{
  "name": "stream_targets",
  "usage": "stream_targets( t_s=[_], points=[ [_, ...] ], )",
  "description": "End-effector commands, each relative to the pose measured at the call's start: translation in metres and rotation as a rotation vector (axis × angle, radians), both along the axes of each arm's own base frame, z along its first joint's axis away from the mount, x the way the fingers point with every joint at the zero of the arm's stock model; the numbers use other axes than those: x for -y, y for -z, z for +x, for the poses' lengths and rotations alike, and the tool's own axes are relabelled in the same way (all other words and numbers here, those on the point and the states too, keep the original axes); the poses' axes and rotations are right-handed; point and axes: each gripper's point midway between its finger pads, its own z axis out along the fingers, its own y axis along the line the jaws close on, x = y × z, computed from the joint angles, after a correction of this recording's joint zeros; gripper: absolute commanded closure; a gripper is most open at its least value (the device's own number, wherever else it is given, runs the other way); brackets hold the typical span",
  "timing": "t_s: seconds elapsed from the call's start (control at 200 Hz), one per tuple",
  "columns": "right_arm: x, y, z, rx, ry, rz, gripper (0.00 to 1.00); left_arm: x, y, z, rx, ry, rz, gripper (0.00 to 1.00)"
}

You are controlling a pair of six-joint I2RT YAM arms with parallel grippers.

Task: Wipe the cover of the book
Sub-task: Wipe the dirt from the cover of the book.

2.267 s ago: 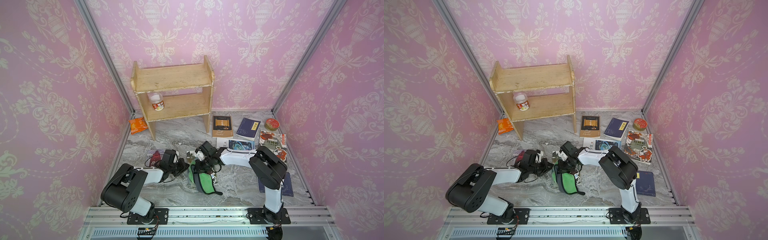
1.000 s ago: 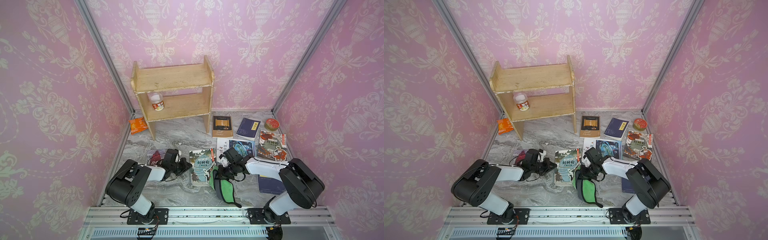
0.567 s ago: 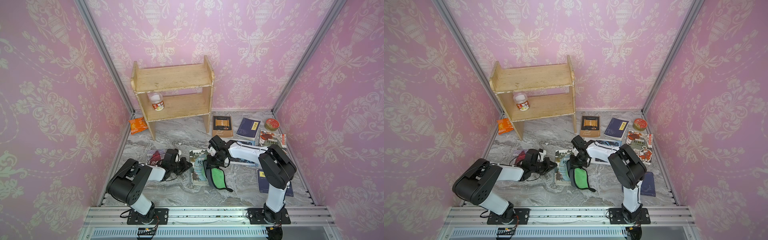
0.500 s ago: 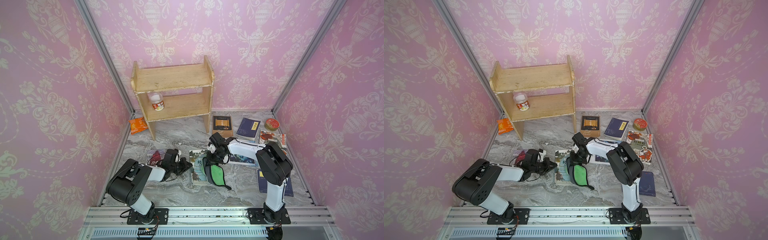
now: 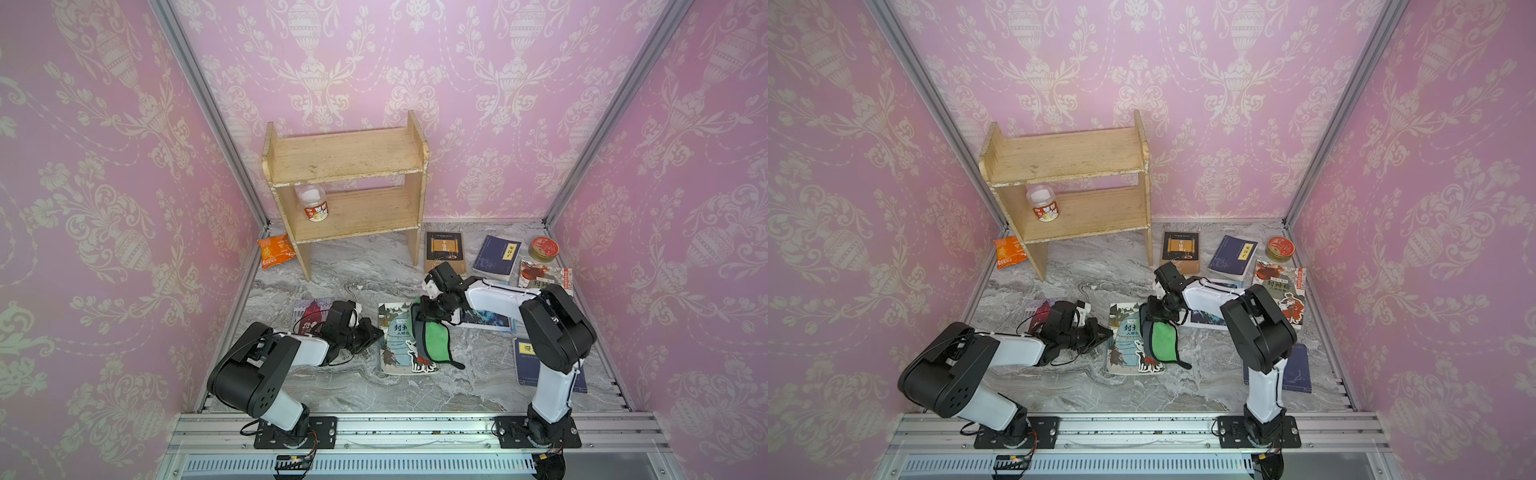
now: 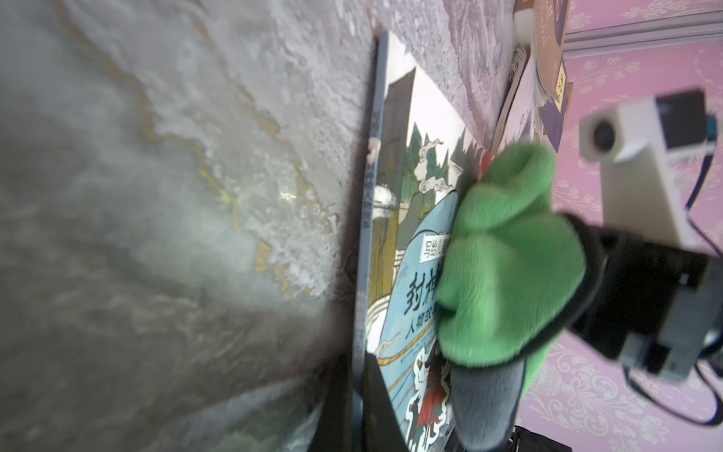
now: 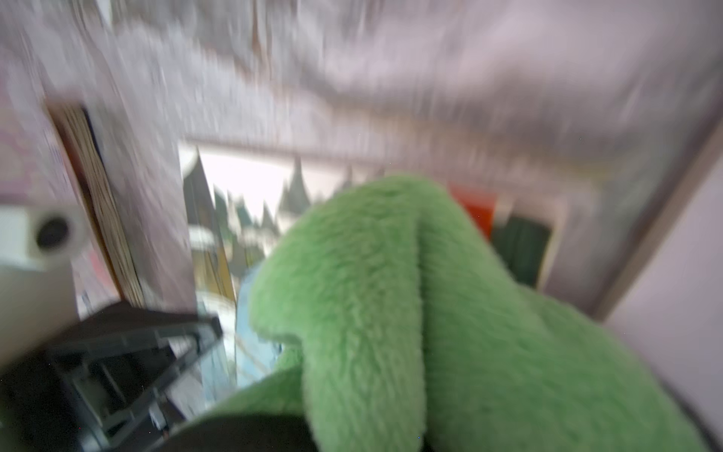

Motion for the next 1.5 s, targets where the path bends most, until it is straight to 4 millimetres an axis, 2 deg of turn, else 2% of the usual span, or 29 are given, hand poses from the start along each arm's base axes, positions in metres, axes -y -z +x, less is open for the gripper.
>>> stream_targets(
  t_s=[0.0, 0.06, 0.1, 0.165, 0.22, 0.285, 0.365, 0.425, 0.525, 0.595, 0.651, 0.756, 0.861, 0.981, 1.111, 1.201, 1.261, 1.301, 1.316, 1.376, 1.441, 1.496],
  points=[
    [0.061, 0.066, -0.111, -0.272, 0.066, -0.227, 1.0, -0.006, 0.01, -0.003, -0.036, -0.023, 0.045, 1.0],
    [0.072, 0.068, -0.14, -0.29, 0.064, -0.252, 1.0, -0.006, 0.01, -0.001, -0.035, -0.021, 0.047, 1.0],
    [0.078, 0.068, -0.152, -0.297, 0.063, -0.257, 1.0, -0.006, 0.009, -0.001, -0.037, -0.022, 0.046, 1.0],
    [0.084, 0.062, -0.157, -0.28, 0.06, -0.255, 1.0, -0.005, 0.009, 0.0, -0.034, -0.021, 0.046, 1.0],
    [0.09, 0.057, -0.148, -0.238, 0.059, -0.269, 1.0, -0.004, 0.009, 0.0, -0.034, -0.015, 0.045, 1.0],
    [0.087, 0.052, -0.123, -0.216, 0.085, -0.221, 1.0, -0.003, 0.009, 0.0, -0.035, -0.01, 0.041, 1.0],
    [0.074, 0.044, -0.089, -0.207, 0.1, -0.148, 1.0, 0.001, 0.007, 0.002, -0.024, 0.002, 0.021, 1.0],
    [0.062, 0.039, -0.071, -0.186, 0.072, -0.143, 1.0, 0.002, 0.006, 0.004, -0.018, -0.004, 0.016, 1.0],
    [0.05, 0.035, -0.059, -0.176, 0.052, -0.113, 1.0, 0.002, 0.002, 0.014, 0.015, -0.009, 0.026, 0.61],
    [0.051, 0.041, -0.061, -0.187, 0.037, -0.121, 1.0, 0.003, 0.0, 0.027, 0.04, -0.016, 0.043, 0.41],
    [0.054, 0.047, -0.066, -0.199, 0.024, -0.133, 1.0, 0.004, 0.0, 0.04, 0.052, -0.024, 0.05, 0.33],
    [0.061, 0.054, -0.072, -0.206, 0.005, -0.152, 1.0, 0.003, 0.002, 0.066, 0.055, -0.044, 0.016, 0.31],
    [0.064, 0.055, -0.071, -0.192, -0.022, -0.16, 1.0, 0.004, 0.002, 0.09, 0.062, -0.051, -0.047, 0.4],
    [0.065, 0.052, -0.064, -0.176, -0.043, -0.175, 1.0, 0.007, -0.005, 0.102, 0.075, -0.025, -0.08, 0.61],
    [0.059, 0.042, -0.043, -0.132, -0.058, -0.19, 1.0, 0.01, -0.01, 0.095, 0.075, 0.021, -0.051, 0.84],
    [0.049, 0.033, -0.019, -0.097, -0.056, -0.2, 1.0, 0.014, -0.006, 0.083, 0.059, 0.048, -0.037, 0.92],
    [0.037, 0.025, 0.004, -0.071, -0.045, -0.192, 1.0, 0.016, -0.003, 0.076, 0.047, 0.059, -0.032, 1.0],
    [0.03, 0.024, 0.016, -0.066, -0.033, -0.198, 1.0, 0.019, -0.001, 0.072, 0.041, 0.065, -0.03, 1.0],
    [0.023, 0.017, 0.028, -0.043, -0.026, -0.189, 1.0, 0.019, 0.0, 0.071, 0.038, 0.066, -0.029, 1.0],
    [0.004, 0.012, 0.046, -0.027, -0.029, -0.177, 1.0, 0.022, 0.003, 0.067, 0.033, 0.069, -0.029, 1.0],
    [-0.024, 0.01, 0.052, -0.014, -0.053, -0.144, 1.0, 0.025, 0.003, 0.065, 0.032, 0.066, -0.036, 1.0],
    [-0.054, 0.01, 0.045, -0.019, -0.098, -0.098, 1.0, 0.026, 0.002, 0.064, 0.031, 0.061, -0.044, 1.0]
  ],
)
